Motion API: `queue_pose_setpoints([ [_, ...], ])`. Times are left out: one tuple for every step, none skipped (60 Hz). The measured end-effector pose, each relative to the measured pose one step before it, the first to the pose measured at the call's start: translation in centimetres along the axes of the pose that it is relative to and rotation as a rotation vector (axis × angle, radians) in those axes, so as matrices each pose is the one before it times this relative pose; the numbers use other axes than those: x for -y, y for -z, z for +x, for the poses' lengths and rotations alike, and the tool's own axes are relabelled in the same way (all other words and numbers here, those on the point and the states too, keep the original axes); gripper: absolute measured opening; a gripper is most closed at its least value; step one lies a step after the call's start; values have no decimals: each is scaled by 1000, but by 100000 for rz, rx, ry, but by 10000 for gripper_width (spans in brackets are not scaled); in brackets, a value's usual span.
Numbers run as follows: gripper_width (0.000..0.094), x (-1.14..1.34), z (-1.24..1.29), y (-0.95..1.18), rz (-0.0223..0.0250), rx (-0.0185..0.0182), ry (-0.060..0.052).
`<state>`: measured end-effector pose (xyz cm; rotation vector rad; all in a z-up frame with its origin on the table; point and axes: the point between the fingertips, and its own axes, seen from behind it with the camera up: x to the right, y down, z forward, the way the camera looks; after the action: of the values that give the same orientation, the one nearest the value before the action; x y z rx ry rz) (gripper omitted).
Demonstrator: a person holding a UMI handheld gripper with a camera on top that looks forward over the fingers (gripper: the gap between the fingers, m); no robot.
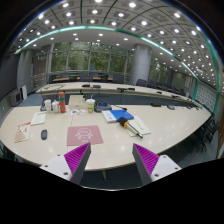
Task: Arrange mouse
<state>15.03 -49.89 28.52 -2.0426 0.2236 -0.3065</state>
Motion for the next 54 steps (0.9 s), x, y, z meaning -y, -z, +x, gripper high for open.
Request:
queue_pose_setpoints([
  [855,-189,69,151,-372,80,-50],
  [854,-140,-38,-12,-352,-64,-25],
  [854,-156,-48,-34,-346,-74,10],
  [854,-185,-88,-62,-339,-59,-11],
  [854,-190,-132,-98,-376,-66,-30],
  [853,-225,-192,-141,-457,-54,-12],
  [854,-257,-227,-161,-444,-66,-44],
  [855,-202,-360,-345,-456,-117,-64],
  [853,-350,-488,-365,-380,29,-109],
  [853,-308,-395,-207,-484,42,-41],
  [854,-347,-331,-188,-494,100,-50],
  [852,-353,-324,-171,-536,94,-37],
  [852,-384,-378,-241,-592,112,-23],
  [853,-285,80,242,-762,317,23],
  [854,-354,-412,-285,-579,203,71],
  [855,-142,-260,-254,-701,336,133],
  [856,-605,-731,-417,-398,320,85],
  [854,-431,-527,-291,-613,308,120],
  [853,-427,-510,-284,-635,278,135],
  [855,-435,-544,-310,-586,324,97],
  [855,-203,-333,-187,-707,367,82],
  [854,-418,-599,-340,-519,349,7],
  [854,-419,-659,-364,-554,410,-6],
  [850,-402,-734,-375,-600,374,-16],
  [852,-293,-891,-238,-615,389,119],
  [852,-480,-926,-538,-280,676,18],
  [850,-324,-914,-423,-415,684,107],
  [853,-151,-917,-350,-562,695,161],
  [852,-373,-1151,-615,-185,955,39],
  [849,-96,-1081,-371,-550,944,193],
  [849,-210,-1197,-542,-364,1100,181],
  [850,-191,-1223,-546,-274,1168,258],
  [848,-132,-1333,-419,-184,1228,308],
  [845,-187,-1151,-809,133,1428,443],
  [842,-71,-1271,-721,121,1442,451],
  [837,-89,-1250,-719,71,1364,568],
  [835,-64,-1233,-722,-32,1289,621],
  [833,109,-1316,-590,-64,1233,570],
  [831,55,-1225,-815,214,1293,526],
  [833,143,-1221,-824,468,1346,371],
  [833,161,-1145,-909,535,1352,278],
  [833,116,-1097,-898,434,1344,140],
  [833,147,-1124,-902,188,1370,128],
  [833,133,-1116,-942,9,1479,158],
  [831,171,-1070,-986,18,1483,160],
  [832,243,-991,-968,166,1385,151],
  [833,288,-943,-957,335,1170,157],
  [833,479,-1156,-820,576,1101,135],
  [831,276,-824,-1035,239,955,344],
  [834,369,-832,-983,389,1175,322],
  [832,356,-789,-1003,473,1169,297],
  [832,361,-731,-1004,410,1068,366],
  [833,346,-641,-982,295,801,381],
  [833,313,-607,-968,241,635,426],
])
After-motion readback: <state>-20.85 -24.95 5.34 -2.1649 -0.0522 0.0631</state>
